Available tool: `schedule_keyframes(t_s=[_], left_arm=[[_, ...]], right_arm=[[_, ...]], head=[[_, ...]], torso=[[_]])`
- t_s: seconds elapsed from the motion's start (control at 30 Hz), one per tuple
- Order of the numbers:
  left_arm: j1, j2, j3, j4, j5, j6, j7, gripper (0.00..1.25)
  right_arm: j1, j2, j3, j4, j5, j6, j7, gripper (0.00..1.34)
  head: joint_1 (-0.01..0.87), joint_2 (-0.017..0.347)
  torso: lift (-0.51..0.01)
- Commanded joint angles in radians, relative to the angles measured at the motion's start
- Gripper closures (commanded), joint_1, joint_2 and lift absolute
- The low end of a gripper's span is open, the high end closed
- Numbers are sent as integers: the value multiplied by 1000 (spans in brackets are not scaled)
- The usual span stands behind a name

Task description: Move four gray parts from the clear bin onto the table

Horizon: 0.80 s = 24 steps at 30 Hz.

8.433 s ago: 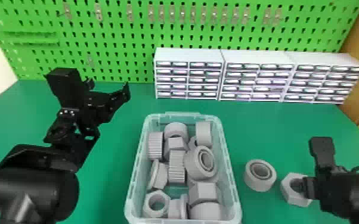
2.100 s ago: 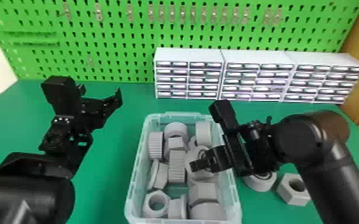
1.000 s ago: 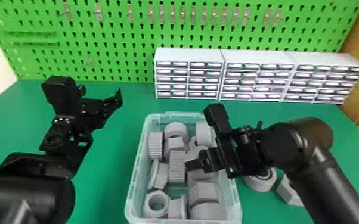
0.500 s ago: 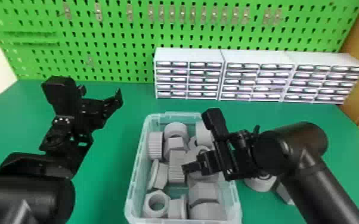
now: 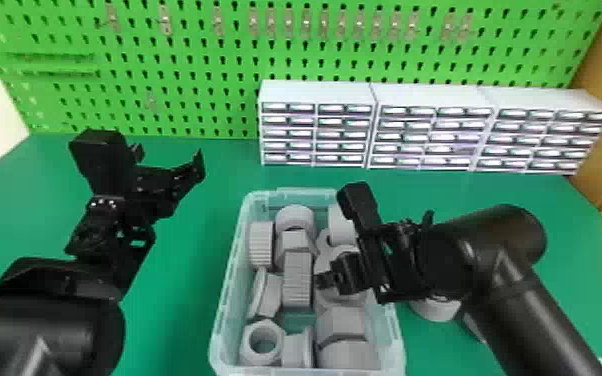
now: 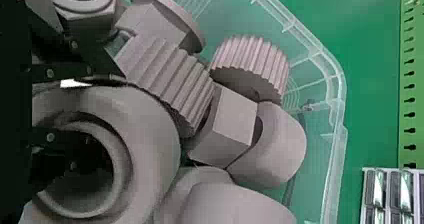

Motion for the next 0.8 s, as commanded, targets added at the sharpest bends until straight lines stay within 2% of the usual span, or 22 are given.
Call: schedule_keyframes(t_s=[0.0,0.4,0.77], left_arm=[[1,0,2,0,1,0,0,239],[2,0,2,0,1,0,-2,239],[4,0,2,0,1,0,-2,239]], right_arm=[[7,9,6,-25,55,-5,0,1055],[3,9,15,-31,55,-15,0,1055],[-42,14,24,-55,30,-55,0,1055]], head=[[678,34],[678,34],[678,34]], torso=[[-50],[-50],[-50]])
